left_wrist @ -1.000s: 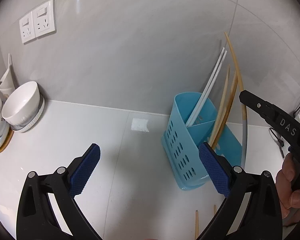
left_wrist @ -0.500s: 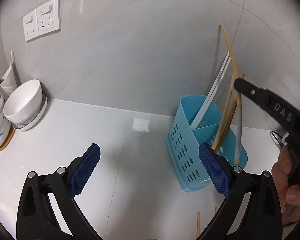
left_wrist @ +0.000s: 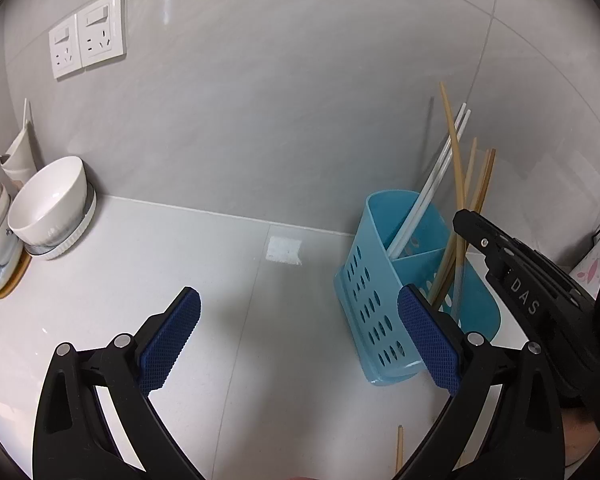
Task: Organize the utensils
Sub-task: 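Lower the right tool's chopstick into the blue holder, then move both open tools back over the remaining chopsticks on the counter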
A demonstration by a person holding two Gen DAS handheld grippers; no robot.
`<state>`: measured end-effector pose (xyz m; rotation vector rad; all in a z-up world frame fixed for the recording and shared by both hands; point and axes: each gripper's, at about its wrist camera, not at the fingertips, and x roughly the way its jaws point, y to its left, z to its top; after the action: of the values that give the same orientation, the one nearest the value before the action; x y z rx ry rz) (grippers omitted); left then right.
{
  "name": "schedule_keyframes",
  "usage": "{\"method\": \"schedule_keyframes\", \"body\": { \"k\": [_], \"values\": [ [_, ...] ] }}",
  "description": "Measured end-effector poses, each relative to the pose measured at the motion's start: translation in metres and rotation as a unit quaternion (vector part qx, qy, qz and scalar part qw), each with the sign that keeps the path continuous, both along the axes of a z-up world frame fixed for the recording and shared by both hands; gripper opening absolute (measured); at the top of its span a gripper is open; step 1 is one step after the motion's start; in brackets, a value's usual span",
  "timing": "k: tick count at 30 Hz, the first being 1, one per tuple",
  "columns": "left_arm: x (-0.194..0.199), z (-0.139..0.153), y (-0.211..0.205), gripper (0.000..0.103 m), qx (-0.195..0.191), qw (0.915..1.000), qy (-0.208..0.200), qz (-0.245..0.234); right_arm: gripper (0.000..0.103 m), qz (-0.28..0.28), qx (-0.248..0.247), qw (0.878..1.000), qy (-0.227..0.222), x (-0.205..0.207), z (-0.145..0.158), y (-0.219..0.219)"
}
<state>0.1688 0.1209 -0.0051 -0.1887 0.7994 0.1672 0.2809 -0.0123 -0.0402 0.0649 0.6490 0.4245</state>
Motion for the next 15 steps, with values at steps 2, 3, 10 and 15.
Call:
{"method": "schedule_keyframes", "body": {
  "k": [2,3,10,15],
  "values": [
    [0.000,0.001,0.001,0.097,0.000,1.0000,0.000,0.000,0.009,0.001,-0.007,1.000,-0.003,-0.002,0.001,0.001],
    [0.000,0.001,0.001,0.097,0.000,1.0000,-0.001,0.001,0.009,-0.001,-0.008,1.000,-0.004,-0.003,0.002,0.001],
    [-0.002,0.005,0.001,0.097,0.000,1.0000,-0.004,-0.003,0.033,-0.008,-0.015,1.000,-0.019,-0.010,0.018,-0.006],
    [-0.007,0.011,-0.003,0.097,-0.004,0.9999,-0.008,-0.011,0.060,-0.014,-0.024,0.999,-0.023,-0.024,0.032,-0.022]
  ]
}}
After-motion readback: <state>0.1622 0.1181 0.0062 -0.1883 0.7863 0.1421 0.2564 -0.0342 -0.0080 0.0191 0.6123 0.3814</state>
